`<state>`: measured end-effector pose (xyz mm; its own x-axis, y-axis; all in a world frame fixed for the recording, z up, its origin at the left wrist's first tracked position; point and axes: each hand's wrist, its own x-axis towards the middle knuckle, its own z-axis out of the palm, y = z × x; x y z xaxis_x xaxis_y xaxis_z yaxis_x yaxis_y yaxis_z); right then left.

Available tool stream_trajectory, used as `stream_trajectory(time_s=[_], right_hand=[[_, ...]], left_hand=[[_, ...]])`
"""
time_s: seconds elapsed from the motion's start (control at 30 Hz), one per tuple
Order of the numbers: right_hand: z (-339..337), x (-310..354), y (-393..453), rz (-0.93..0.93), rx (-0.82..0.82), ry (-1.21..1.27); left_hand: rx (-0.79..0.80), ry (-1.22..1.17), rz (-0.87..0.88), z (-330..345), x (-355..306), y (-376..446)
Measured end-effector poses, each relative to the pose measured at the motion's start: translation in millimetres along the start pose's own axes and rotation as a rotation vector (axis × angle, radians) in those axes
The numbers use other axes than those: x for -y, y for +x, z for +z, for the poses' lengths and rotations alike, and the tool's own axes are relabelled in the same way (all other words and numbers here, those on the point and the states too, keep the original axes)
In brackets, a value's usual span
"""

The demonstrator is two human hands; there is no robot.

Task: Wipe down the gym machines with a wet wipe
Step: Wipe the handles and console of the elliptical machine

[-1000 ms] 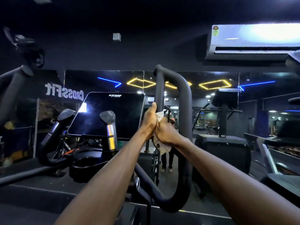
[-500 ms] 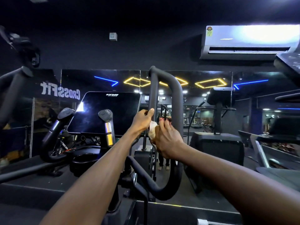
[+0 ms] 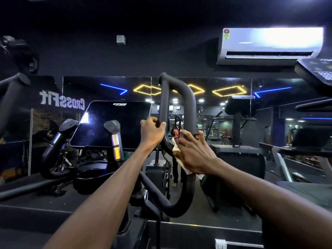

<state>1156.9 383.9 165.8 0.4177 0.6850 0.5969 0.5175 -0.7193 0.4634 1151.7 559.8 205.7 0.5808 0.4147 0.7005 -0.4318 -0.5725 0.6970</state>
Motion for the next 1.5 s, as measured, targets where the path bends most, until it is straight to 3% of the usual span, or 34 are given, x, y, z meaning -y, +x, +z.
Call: stream_trajectory(time_s=[0.07,0.13,0.2,0.27,0.47,0.57,0.63,0.8,0.93,1.0,1.13,1.2,1.3,1.37,1.43,1.5], right_hand=[[1,-11,-3,-0.039,-0.096,0.080],[-1,-15,0,0.030,-0.223,0.159],[-8,-16,7,0.155,-0.320,0.225],[-19,-15,15,0.256,-0.294,0.363],[-43,-17,27,0.471,-0.197,0.985],[-48,-26,26,0.624,-0.144,1.475],[-50,-30,26,0.664,-0.149,1.583],[-50,-23,30,0.677,-0.176,1.531],[-49,-19,27,0.650,-0.121,1.078],[-50,-19,24,0.613,-0.139,0.987],[-47,-19,19,0.591,-0.236,0.819],[-44,-20,18,0.589,-0.197,0.746],[-42,-30,19,0.595,-0.077,0.862],[-44,-40,20,0.632,-0.034,1.076],[-48,-47,18,0.656,0.003,1.320],[-48,-50,18,0.653,0.013,1.330]], left_hand=[[-0.009,-0.257,0.014,-2,-3,1],[0.124,-0.542,-0.048,-6,-13,-4],[0.340,-0.539,-0.055,-6,-25,-8],[0.465,-0.350,-0.009,-3,-37,-13],[0.238,-0.250,0.015,-5,-35,-10],[0.238,-0.310,-0.006,-12,-32,-10],[0.257,-0.297,0.005,-15,-33,-11],[0.154,-0.027,0.096,-12,-32,-8],[-0.050,0.010,0.173,-3,-37,-13],[-0.122,-0.050,0.246,0,-42,-22],[-0.056,0.062,0.421,12,-45,-45],[0.014,0.141,0.365,21,-45,-53],[0.166,0.248,0.146,34,-47,-62],[0.182,0.225,0.064,40,-48,-63],[0.212,0.204,0.059,45,-50,-64],[0.270,0.235,0.125,53,-48,-66]])
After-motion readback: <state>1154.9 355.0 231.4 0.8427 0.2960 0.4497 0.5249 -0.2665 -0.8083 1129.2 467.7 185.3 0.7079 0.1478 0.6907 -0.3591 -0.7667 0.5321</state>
